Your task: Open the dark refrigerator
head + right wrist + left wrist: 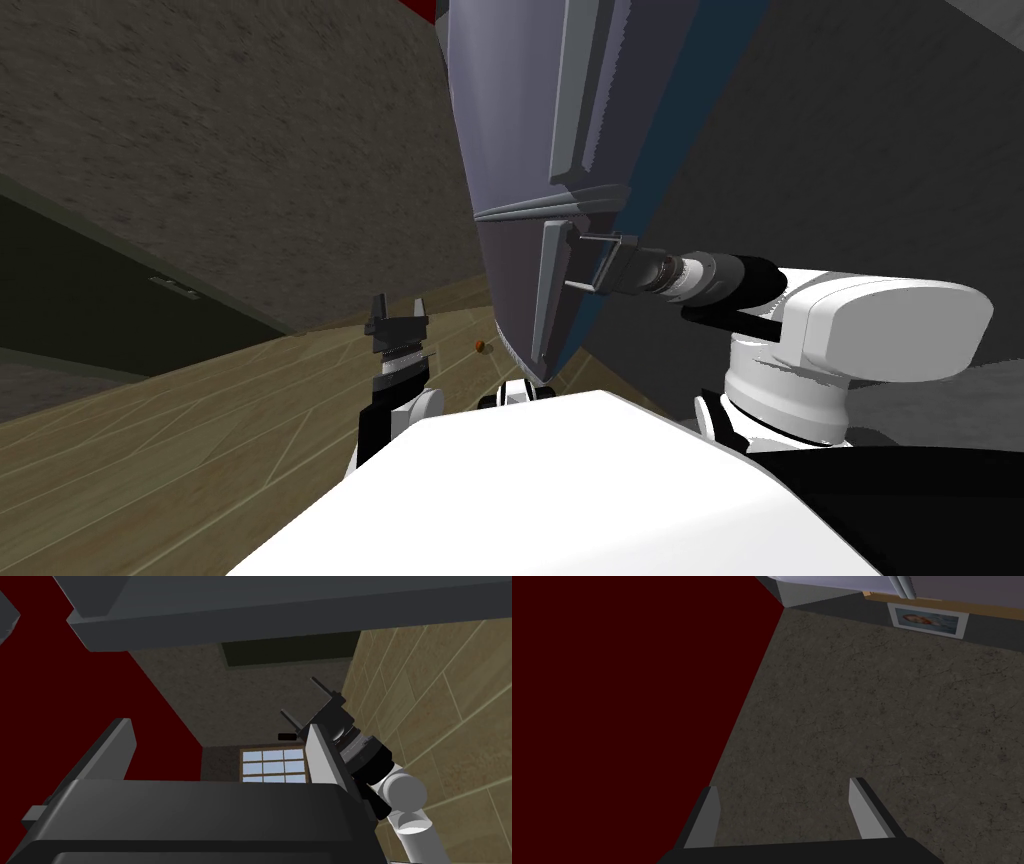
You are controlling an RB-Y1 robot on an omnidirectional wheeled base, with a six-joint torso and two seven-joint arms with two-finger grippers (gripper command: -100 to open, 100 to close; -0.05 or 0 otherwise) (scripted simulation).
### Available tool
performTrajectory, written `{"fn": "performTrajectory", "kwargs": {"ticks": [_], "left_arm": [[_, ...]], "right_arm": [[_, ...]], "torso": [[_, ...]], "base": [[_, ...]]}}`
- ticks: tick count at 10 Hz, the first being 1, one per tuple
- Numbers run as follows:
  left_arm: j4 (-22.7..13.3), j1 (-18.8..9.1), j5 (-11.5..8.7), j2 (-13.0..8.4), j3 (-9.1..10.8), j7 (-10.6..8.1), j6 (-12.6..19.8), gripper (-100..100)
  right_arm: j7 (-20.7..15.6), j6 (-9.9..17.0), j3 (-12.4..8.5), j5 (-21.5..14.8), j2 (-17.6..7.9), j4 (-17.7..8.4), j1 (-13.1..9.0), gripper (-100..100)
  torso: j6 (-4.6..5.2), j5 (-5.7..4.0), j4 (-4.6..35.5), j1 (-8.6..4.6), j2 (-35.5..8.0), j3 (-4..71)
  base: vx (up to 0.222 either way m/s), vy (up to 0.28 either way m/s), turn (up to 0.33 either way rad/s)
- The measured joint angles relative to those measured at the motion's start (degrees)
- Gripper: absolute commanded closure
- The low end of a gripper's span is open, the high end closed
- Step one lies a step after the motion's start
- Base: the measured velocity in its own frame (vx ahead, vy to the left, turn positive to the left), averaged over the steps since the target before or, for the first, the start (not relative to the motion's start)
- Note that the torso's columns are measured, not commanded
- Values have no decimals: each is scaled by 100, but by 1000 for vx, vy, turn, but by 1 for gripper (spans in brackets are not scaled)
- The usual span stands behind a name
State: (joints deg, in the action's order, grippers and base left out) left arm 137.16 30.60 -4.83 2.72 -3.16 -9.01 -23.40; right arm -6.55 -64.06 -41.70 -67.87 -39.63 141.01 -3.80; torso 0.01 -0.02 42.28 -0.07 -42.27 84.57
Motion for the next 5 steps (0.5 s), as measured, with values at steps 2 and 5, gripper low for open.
{"fn": "performTrajectory", "kwargs": {"ticks": [2,5], "left_arm": [[0,0,0,0,0,0,0,0],[0,0,0,0,0,0,0,0]], "right_arm": [[1,-166,-220,-383,-262,18,-230,-100],[-108,-401,-450,-740,-456,-31,-398,-100]], "torso": [[-1,3,0,13,0,0],[0,3,-1,9,3,1]], "base": [[0,39,22],[9,43,59]]}}
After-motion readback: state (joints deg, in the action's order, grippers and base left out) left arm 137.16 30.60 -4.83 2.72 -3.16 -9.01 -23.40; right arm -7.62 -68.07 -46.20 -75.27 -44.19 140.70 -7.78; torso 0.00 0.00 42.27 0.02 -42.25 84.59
